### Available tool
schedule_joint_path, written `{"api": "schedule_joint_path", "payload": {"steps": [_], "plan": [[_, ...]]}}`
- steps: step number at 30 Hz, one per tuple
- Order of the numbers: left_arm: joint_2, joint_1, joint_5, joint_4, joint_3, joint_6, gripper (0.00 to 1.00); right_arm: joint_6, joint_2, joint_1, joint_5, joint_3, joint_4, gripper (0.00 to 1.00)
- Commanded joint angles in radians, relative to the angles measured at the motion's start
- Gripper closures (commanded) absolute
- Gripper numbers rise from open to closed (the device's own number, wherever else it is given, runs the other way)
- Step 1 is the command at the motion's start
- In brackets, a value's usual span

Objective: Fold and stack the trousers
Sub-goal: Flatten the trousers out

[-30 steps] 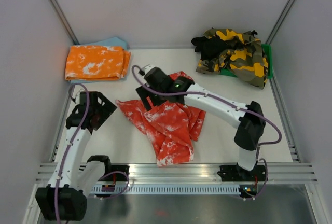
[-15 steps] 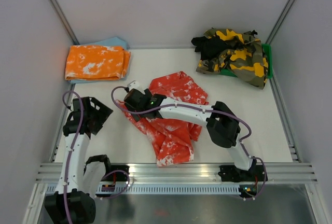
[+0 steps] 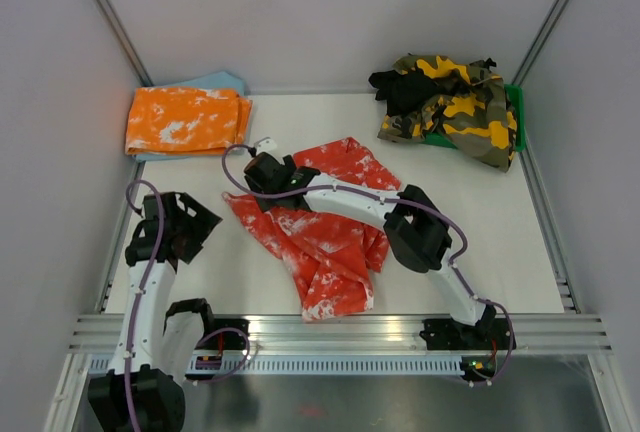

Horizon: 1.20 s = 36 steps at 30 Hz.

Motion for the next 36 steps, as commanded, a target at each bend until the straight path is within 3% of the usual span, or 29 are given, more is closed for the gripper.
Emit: {"api": "schedule_joint_path", "payload": {"steps": [1, 8, 11, 14, 15, 16, 17, 24, 29, 30, 32, 36], "plan": [[0.01, 0.005, 0.031, 0.05, -0.012, 0.024, 0.11, 0.053, 0.025, 0.012, -0.054, 0.029, 0.045, 0.19], [0.007, 0.007, 0.03, 0.044, -0.015, 0.036, 0.11, 0.064, 0.078, 0.015, -0.082, 0.072, 0.024, 0.18], [0.013, 0.007, 0.03, 0.049, -0.015, 0.036, 0.11, 0.056, 0.09, 0.013, -0.076, 0.074, 0.022, 0.24], [0.02, 0.007, 0.03, 0.054, -0.014, 0.036, 0.11, 0.044, 0.104, 0.015, -0.028, 0.08, -0.001, 0.56], [0.02, 0.007, 0.028, 0.05, -0.014, 0.039, 0.11, 0.045, 0.089, 0.013, -0.005, 0.075, -0.013, 0.83], [0.018, 0.007, 0.022, 0.052, -0.014, 0.039, 0.11, 0.047, 0.072, 0.012, 0.039, 0.066, -0.017, 0.95], [0.018, 0.007, 0.021, 0.052, -0.014, 0.041, 0.11, 0.047, 0.052, 0.012, 0.057, 0.057, -0.017, 1.0], [0.056, 0.007, 0.074, 0.144, -0.029, 0.052, 0.12, 0.039, -0.245, -0.037, 0.137, -0.035, -0.014, 1.0], [0.127, 0.005, 0.269, 0.375, -0.081, -0.019, 0.18, 0.151, -0.54, -0.163, 0.26, -0.323, -0.054, 1.0], [0.13, 0.002, 0.295, 0.404, -0.089, -0.028, 0.18, 0.177, -0.659, -0.224, 0.274, -0.418, -0.091, 1.0], [0.132, -0.004, 0.311, 0.445, -0.081, -0.005, 0.18, 0.217, -0.854, -0.296, 0.334, -0.512, -0.122, 1.0], [0.17, -0.036, 0.306, 0.428, -0.01, 0.074, 0.19, 0.353, -1.103, -0.425, 0.444, -0.711, -0.34, 1.0]]}}
